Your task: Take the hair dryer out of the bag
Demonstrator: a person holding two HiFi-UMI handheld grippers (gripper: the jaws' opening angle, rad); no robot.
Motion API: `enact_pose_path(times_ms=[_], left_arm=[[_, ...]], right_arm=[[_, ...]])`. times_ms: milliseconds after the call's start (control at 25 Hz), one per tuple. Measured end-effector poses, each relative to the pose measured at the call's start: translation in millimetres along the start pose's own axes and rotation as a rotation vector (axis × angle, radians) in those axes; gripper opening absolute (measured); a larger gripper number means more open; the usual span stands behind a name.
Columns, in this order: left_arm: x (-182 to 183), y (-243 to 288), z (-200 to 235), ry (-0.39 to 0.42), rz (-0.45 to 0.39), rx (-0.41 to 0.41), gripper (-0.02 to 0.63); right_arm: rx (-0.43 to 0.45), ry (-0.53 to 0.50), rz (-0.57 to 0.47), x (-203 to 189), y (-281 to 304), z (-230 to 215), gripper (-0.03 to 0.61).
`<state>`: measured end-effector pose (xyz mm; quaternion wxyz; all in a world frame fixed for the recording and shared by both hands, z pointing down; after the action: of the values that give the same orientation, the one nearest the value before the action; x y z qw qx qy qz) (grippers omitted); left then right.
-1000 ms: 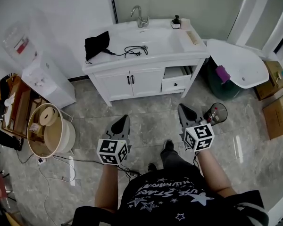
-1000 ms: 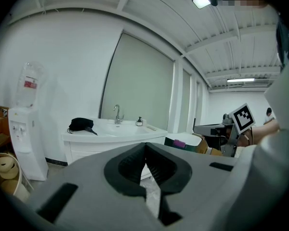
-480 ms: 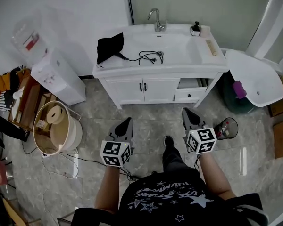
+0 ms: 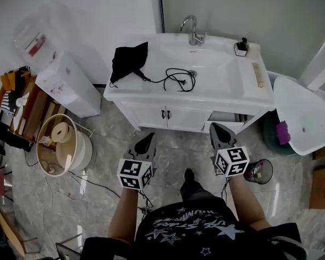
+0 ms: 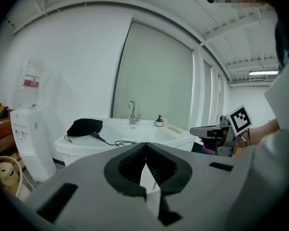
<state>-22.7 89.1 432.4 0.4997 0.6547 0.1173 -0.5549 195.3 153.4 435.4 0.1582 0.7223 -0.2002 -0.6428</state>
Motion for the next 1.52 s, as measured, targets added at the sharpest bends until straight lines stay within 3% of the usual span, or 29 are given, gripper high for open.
enact_pose_path(times_ms=[360,600,840,1040,1120,1240,1320,1440,1520], left_arm=[[38,55,7,-0.021,0.013,0.095,0.011],[47,60,15,-0.044,0.013,0.166,0.012],[53,50,31,-0.064,-0.010,0.232,0.011],[53,51,55,-0.097,-0.015,0.283,0.012],[55,54,66,-0.091,-0.029,0.310,0.012],[57,61,78,-0.066,-0.041,0.307,0.014],[58,66,90,-0.064,-0.040,0.298,0.124],[60,70,115,-0.061,-0.034,0.325,0.183],[60,74,137,-0.067,-0.027,0.346,0.265]], right_arm=[[0.115,-0.026,0.018,36,65,-51,0.006],[0.182,-0.038,0.025,49,89,-58,0.006],[0.248,0.004,-0.066,71,97,-53,0.006],[0.269,-0.011,-0.025,71,117,-44,0.010],[0.285,-0.014,-0.001,70,127,-41,0.088],[0.300,-0.032,0.038,71,146,-36,0.126],[0.304,-0.051,0.057,75,162,-32,0.146],[0.317,-0.080,0.084,81,188,-21,0.191],[0.338,-0.082,0.103,85,207,-11,0.239]])
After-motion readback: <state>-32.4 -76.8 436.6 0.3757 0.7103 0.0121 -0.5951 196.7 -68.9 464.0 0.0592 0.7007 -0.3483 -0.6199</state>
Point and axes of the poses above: the fingertips, and each gripper's own axes: y forward along the fingers, z to its left, x out of its top, the point moved 1 cm from there along -y, backward along the fingers, and after that the axes turned 15 degrees about z, right-handed, at the moved point
